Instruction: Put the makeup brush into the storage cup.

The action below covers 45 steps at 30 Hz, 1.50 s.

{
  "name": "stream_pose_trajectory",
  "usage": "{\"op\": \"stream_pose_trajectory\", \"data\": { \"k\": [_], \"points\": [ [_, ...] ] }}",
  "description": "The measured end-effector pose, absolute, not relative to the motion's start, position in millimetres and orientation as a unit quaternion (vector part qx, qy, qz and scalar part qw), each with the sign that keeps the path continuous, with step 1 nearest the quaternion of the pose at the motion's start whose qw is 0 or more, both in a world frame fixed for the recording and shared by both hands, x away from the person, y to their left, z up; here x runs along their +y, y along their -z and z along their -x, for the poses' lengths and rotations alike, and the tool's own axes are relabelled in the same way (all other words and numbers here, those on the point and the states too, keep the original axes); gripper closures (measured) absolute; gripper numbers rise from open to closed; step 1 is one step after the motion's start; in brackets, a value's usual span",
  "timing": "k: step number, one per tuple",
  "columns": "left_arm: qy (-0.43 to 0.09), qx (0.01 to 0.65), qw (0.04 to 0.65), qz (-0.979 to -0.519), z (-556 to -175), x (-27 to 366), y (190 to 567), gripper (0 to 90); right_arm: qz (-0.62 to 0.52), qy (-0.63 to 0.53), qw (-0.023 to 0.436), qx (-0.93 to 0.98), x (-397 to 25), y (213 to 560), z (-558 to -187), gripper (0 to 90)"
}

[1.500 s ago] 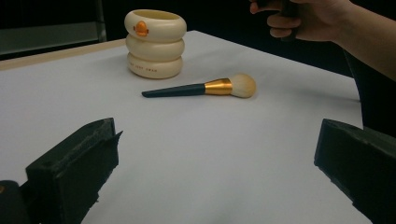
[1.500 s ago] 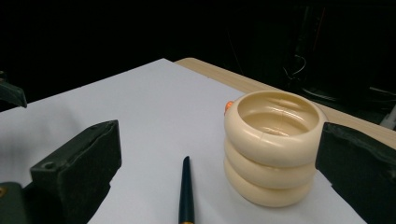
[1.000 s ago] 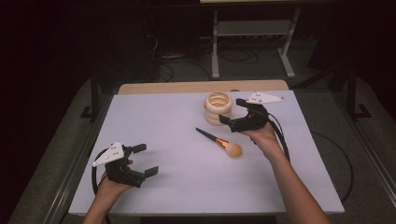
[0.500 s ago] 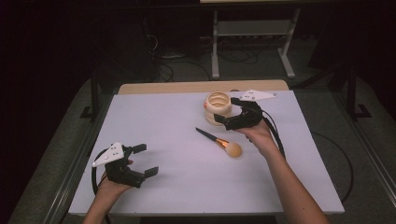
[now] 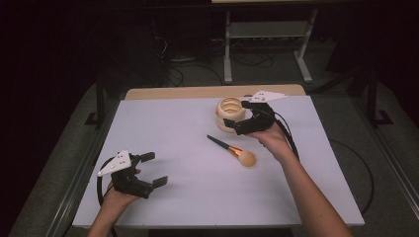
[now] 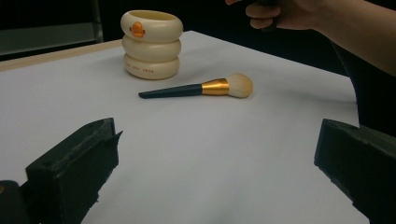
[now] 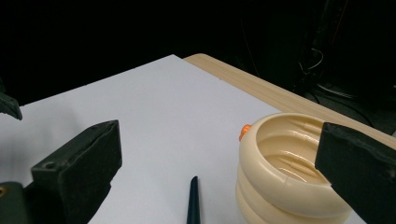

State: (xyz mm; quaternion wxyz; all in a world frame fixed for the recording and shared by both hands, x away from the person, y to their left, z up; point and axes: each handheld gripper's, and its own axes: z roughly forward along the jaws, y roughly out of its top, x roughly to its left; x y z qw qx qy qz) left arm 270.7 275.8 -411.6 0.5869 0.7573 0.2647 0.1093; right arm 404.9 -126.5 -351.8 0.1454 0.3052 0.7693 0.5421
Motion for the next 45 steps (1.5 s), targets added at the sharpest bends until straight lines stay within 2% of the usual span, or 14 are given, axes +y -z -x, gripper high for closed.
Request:
{"op": "stream_pose_trajectory", "data": {
  "k": [22, 24, 31, 35, 45],
  "points": [
    [-0.11, 0.265, 0.589, -0.755, -269.9, 276.3, 410.5, 0.0, -0.307, -0.471, 0.137, 0.816, -117.6, 353.7, -408.7, 0.2],
    [-0.11, 0.265, 0.59, -0.755, -269.9, 276.2, 410.5, 0.0, -0.307, -0.464, 0.129, 0.821, -118.0, 354.7, -408.8, 5.0],
    [-0.11, 0.265, 0.589, -0.755, -270.1, 276.3, 410.6, 0.0, -0.309, -0.433, 0.118, 0.839, -117.2, 358.8, -408.9, 7.5],
    [-0.11, 0.266, 0.589, -0.755, -270.1, 276.4, 410.8, 0.0, -0.312, -0.42, 0.115, 0.845, -117.1, 360.5, -409.6, 12.3],
    [-0.11, 0.265, 0.589, -0.755, -270.1, 276.0, 410.7, 0.0, -0.318, -0.378, 0.097, 0.864, -113.1, 365.7, -412.3, 13.8]
  ]
}}
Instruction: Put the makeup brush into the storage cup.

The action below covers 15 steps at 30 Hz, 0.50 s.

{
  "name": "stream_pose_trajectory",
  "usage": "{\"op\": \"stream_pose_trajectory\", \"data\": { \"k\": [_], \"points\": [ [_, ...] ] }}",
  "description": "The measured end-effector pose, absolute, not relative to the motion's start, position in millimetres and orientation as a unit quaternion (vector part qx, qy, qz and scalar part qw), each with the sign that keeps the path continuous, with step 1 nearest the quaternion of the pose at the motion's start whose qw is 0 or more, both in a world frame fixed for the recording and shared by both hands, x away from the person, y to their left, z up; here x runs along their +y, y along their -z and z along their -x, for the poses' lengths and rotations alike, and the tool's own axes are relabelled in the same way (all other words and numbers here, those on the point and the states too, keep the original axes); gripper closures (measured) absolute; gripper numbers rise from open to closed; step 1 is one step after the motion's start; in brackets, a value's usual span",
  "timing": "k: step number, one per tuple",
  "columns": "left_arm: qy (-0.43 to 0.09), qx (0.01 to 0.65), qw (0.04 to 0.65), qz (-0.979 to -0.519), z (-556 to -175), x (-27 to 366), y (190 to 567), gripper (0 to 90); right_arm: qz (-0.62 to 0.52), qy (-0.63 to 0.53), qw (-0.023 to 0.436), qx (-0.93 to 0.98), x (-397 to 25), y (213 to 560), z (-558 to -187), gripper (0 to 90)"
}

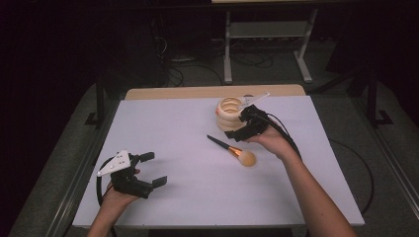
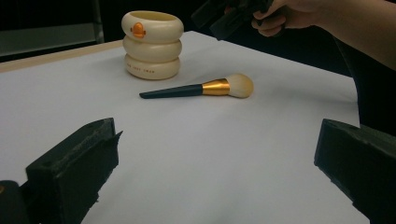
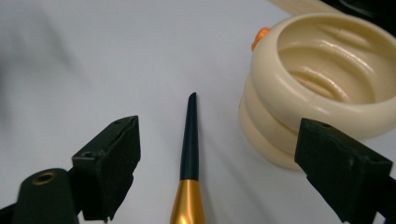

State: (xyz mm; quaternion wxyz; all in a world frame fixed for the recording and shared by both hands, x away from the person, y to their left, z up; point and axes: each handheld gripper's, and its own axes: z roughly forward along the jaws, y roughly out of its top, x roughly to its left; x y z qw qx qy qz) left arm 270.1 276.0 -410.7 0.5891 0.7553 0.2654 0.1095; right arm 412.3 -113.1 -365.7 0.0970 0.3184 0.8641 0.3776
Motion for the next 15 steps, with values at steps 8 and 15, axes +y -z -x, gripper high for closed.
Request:
{"op": "stream_pose_trajectory", "data": {
  "k": [8, 15],
  "points": [
    [-0.11, 0.266, 0.589, -0.755, -270.0, 276.5, 410.4, 0.0, -0.321, -0.354, 0.088, 0.874, -110.2, 366.2, -413.7, 16.7],
    [-0.111, 0.266, 0.588, -0.756, -270.1, 276.7, 410.4, 0.0, -0.328, -0.335, 0.072, 0.88, -109.2, 366.7, -415.6, 19.6]
  ]
}}
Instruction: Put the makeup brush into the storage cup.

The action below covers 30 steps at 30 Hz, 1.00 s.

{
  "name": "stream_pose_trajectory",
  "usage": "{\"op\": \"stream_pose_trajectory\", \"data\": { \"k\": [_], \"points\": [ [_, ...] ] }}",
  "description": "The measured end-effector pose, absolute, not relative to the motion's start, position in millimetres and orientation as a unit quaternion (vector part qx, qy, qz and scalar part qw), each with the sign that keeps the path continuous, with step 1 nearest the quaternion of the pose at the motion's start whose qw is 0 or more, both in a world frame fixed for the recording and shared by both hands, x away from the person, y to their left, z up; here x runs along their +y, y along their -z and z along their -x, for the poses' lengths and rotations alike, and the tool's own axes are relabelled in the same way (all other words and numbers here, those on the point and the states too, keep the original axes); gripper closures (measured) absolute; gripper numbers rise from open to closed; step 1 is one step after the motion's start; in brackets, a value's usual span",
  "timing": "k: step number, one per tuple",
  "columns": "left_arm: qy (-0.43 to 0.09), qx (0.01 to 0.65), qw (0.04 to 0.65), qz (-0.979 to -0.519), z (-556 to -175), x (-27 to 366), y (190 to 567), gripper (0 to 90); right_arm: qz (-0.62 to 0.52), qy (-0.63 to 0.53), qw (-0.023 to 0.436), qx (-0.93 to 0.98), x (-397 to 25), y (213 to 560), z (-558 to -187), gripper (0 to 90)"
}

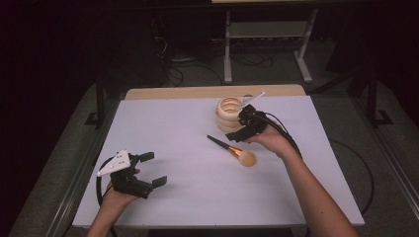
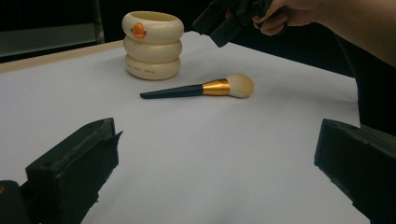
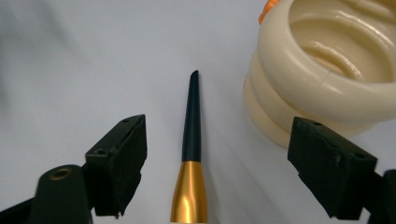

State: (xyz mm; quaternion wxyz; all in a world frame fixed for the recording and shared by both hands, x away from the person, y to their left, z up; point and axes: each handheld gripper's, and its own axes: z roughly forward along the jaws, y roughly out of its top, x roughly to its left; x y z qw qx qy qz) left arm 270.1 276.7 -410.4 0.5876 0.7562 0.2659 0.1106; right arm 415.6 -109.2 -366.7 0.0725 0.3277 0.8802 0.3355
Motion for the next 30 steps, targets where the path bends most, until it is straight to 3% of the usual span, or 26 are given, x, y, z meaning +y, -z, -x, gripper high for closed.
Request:
{"op": "stream_pose_trajectory", "data": {
  "k": [30],
  "points": [
    [-0.111, 0.268, 0.586, -0.756, -270.2, 276.8, 410.7, 0.0, -0.309, -0.242, 0.04, 0.919, -98.6, 391.9, -417.6, 34.0]
  ]
}}
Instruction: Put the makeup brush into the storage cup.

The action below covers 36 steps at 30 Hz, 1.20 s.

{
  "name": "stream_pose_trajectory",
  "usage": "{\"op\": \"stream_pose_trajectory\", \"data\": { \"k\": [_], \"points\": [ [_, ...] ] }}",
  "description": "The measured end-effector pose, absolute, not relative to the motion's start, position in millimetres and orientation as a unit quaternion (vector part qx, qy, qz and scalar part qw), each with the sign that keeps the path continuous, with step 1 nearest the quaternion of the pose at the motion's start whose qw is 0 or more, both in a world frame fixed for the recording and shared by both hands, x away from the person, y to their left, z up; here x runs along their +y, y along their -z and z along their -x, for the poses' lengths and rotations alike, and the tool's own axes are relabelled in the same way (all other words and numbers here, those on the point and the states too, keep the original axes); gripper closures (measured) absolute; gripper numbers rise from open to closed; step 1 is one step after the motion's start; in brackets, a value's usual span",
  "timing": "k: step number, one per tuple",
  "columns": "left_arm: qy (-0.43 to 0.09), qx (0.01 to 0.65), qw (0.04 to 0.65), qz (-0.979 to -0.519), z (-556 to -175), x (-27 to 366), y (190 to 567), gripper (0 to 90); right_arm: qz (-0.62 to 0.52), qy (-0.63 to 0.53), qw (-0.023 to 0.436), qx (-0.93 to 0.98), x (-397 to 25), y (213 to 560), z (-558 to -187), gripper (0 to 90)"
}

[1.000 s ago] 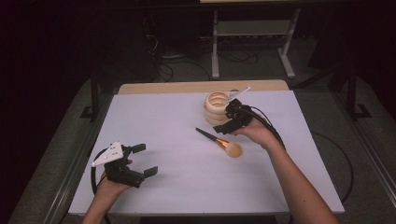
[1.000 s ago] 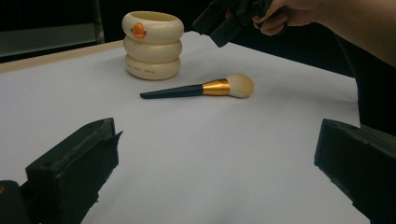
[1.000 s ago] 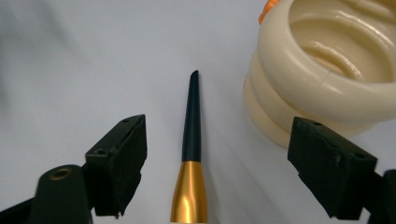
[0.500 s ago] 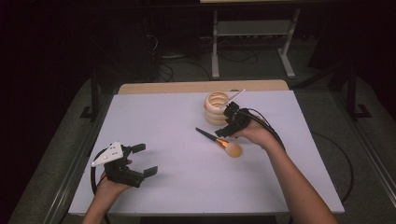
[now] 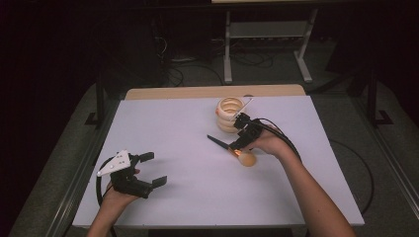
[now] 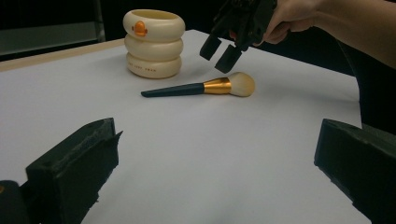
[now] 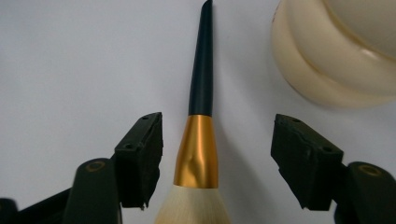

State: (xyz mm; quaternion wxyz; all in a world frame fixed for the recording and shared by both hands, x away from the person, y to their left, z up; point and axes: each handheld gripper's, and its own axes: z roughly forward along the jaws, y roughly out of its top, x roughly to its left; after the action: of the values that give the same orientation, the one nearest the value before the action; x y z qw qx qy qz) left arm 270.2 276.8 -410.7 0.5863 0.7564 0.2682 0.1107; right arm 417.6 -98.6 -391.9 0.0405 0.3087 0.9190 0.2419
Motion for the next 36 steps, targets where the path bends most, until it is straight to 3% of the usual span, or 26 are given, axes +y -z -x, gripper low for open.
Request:
{"op": "stream_pose_trajectory", "data": {
  "k": [36],
  "points": [
    [-0.11, 0.265, 0.587, -0.757, -270.2, 276.4, 410.7, 0.0, -0.31, -0.177, -0.003, 0.934, -90.5, 418.9, -421.4, 45.2]
  ]
}}
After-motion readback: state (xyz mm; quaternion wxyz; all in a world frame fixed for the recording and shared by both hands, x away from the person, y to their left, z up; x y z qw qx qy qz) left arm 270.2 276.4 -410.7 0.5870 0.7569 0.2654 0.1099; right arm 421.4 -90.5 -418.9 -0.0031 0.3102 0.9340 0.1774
